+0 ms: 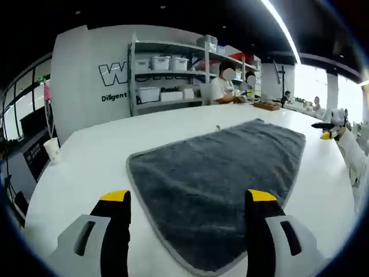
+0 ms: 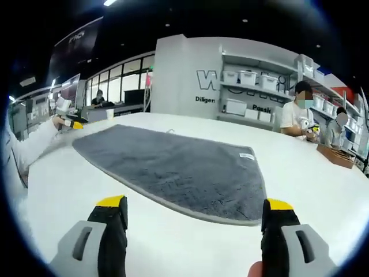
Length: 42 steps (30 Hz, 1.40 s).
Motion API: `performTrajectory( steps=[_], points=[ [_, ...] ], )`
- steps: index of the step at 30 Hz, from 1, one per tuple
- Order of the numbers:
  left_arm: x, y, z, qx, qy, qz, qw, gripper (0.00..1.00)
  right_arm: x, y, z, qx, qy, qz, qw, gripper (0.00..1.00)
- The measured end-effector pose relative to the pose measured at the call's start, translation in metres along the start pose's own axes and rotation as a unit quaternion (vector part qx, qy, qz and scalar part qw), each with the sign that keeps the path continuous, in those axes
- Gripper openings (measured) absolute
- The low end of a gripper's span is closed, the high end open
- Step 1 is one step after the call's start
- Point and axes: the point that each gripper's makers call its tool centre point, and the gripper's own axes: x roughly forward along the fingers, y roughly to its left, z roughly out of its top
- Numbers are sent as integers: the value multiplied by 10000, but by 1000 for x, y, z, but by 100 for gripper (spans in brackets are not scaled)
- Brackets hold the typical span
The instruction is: Open the folded towel by lifting each exposed corner and separating the folded layers until the towel lies flat within the target outline without major curled edges
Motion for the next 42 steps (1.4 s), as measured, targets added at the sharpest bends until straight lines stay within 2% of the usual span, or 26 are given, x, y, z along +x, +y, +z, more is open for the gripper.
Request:
performTrajectory(
  steps=[7,19,27,42],
  points=[
    [-28,-30,-19,0,60,-107,9999,92,-9,2,-8,-2,57,-14,10000,98],
    [-64,-62,-43,-222,85,-295,9993,99,-22,-4,-16,86,116,-138,9998,99],
    [-78,-70,-43,-108,2,-220,9997,100,-23,0,-18,90,161,-91,9998,99],
    [-77,-69,-43,-104,59,-206,9997,100,-22,1,-15,60,175,-73,9998,99]
  ],
)
